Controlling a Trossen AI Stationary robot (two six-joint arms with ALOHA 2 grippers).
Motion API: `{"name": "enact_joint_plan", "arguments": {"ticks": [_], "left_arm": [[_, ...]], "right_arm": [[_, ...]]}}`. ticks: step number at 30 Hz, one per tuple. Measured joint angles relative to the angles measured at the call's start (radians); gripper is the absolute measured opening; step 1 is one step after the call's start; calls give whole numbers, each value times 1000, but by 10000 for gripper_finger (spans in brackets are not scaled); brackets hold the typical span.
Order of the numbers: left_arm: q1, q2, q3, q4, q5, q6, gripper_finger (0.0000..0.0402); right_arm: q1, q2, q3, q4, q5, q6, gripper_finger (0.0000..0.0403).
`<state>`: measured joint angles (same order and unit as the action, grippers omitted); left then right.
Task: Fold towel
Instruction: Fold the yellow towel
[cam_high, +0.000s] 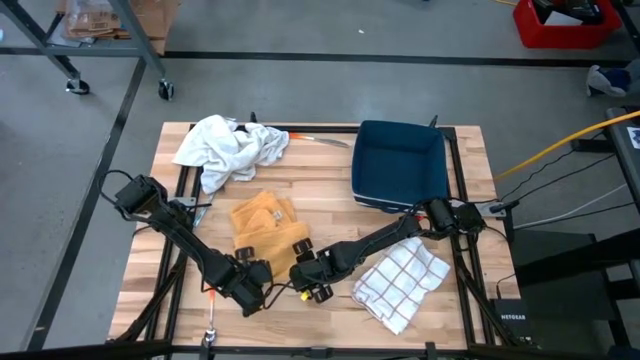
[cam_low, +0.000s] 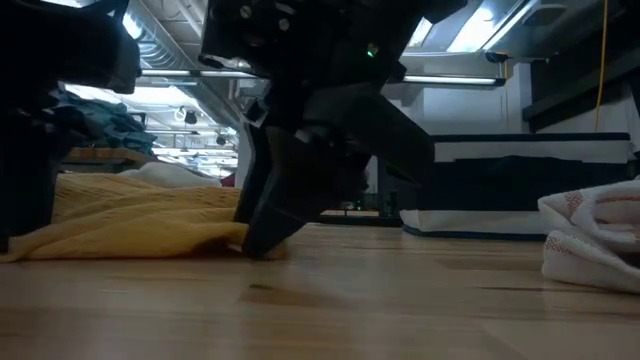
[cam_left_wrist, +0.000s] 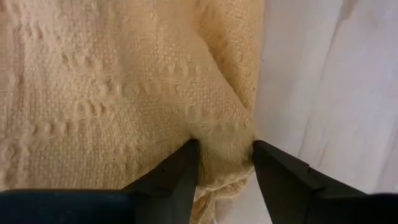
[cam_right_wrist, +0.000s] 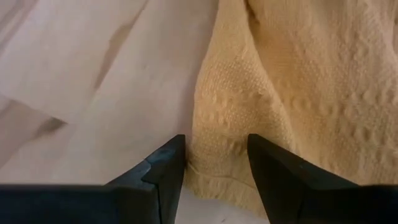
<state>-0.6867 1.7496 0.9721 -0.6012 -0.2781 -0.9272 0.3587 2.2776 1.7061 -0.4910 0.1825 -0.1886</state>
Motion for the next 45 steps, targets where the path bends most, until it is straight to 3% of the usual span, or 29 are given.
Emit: {"name": "enact_joint_plan", "arguments": {"ticks": [4,11,16,19,28,37,45], "left_arm": [[0,1,-2,13,-3,-14,108],[-1,3,16,36,6,-77,10],[-15,8,55,36,26,-77,10],[-28,8,86,45,52,-84,5],[-74,8,198,64,85,-87,4],[-109,6,339,48,83,-69,5],[-113,4,442,-225,29,-153,3]], "right_arm": [[0,0,0,0,-1,0,132],[16,0,1,-36,-37,1,12],[44,-3,5,-90,-43,36,24],[70,-3,35,-174,-44,50,11],[157,-3,208,-358,-43,53,12],[185,-3,425,-478,99,49,14],[132,-3,500,-459,209,-11,16]]}}
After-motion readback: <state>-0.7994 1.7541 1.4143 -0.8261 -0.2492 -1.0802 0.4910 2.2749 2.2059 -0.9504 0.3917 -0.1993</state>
